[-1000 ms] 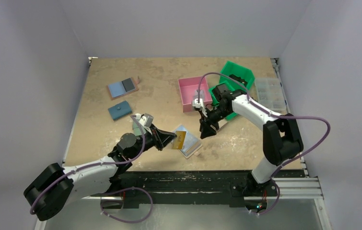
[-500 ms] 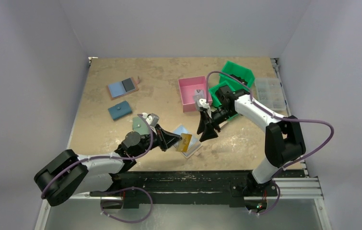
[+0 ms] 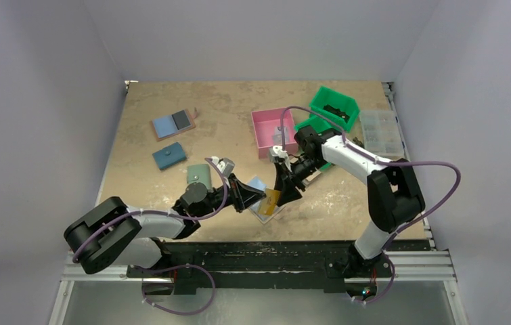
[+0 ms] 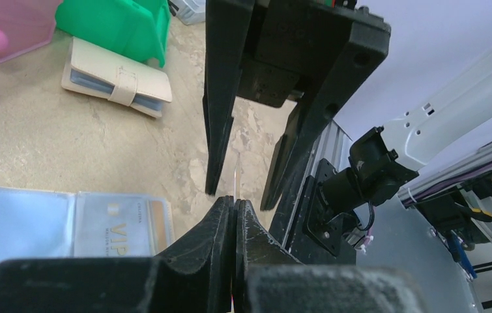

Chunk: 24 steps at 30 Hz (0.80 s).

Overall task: Take the credit cards out of the card holder
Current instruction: Place the credit card in the storage box.

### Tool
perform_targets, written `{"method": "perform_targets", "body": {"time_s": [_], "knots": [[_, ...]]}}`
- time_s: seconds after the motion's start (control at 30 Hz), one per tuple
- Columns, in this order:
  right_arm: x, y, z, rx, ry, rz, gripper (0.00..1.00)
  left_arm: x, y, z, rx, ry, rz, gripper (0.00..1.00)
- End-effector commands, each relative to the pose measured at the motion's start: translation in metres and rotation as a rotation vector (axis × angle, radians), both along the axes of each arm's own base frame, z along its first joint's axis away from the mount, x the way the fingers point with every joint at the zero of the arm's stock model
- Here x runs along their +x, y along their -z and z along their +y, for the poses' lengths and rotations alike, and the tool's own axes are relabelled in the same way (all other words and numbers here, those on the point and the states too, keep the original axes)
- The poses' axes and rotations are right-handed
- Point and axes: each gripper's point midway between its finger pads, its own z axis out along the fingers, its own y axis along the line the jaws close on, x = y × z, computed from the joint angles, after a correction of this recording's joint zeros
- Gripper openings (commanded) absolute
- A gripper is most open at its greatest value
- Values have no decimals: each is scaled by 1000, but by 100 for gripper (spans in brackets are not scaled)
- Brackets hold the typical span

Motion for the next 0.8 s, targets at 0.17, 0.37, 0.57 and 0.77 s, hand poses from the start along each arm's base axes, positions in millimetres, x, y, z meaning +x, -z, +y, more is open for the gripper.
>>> {"method": "perform_targets", "body": {"time_s": [0.17,0.37,0.57,0.77], "knots": [[-13,1,14,-29,-59,40,12,1,-25,-10,-76,23,-50,0],[-9,7,6,-119,-88,71,0,10,-18,-4,-12,-35,-43,7],[4,10,-8,-179,-56,-1,0,25,3,22,155,-155,-1,53],[47,-5,-37,-221,113,-147,0,29,2,55,240,-281,-7,76]]}}
